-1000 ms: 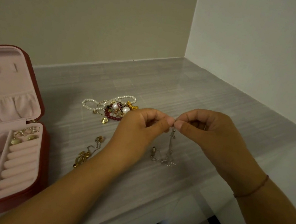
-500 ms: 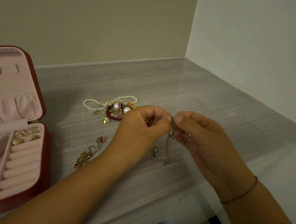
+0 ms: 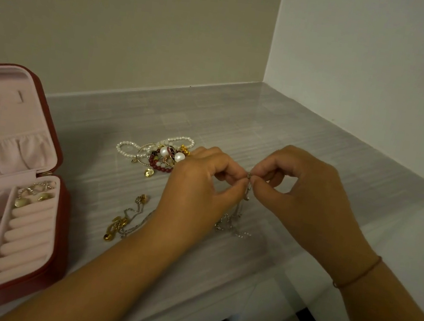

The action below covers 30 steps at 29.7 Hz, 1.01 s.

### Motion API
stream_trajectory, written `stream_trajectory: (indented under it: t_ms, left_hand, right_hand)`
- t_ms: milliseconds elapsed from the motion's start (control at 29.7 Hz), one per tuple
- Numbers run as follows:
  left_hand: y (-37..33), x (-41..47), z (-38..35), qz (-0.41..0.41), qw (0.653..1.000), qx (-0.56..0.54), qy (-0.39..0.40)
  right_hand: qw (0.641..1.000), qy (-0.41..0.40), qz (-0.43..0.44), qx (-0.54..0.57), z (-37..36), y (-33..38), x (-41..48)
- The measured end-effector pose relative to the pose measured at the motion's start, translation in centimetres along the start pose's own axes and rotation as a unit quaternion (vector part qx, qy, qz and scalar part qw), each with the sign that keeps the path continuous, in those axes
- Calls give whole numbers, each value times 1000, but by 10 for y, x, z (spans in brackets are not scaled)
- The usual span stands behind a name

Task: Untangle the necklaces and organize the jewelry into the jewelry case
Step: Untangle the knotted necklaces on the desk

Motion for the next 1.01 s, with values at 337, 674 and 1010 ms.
stream_trajectory:
  t_ms: [337, 674, 1010]
  left_hand:
    - [0, 4, -2, 172, 938, -300, 27]
    - [5, 6, -2, 252, 835, -484, 67]
    - [2, 4, 0, 212, 881, -415, 82]
  right_hand:
    - [813, 18, -273, 515, -18, -1, 2]
    - [741, 154, -247, 605, -26, 6, -2]
    - [854, 141, -218, 450, -16, 3, -4]
Point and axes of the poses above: each hand's wrist, its own x-axis towards the middle knuckle, its own z-axis out of the back of the hand, y = z × x, the point moved 1 cm from there along x, towards the middle knuckle, and after that the axes turned 8 degrees about y, right-handed, at the moved point
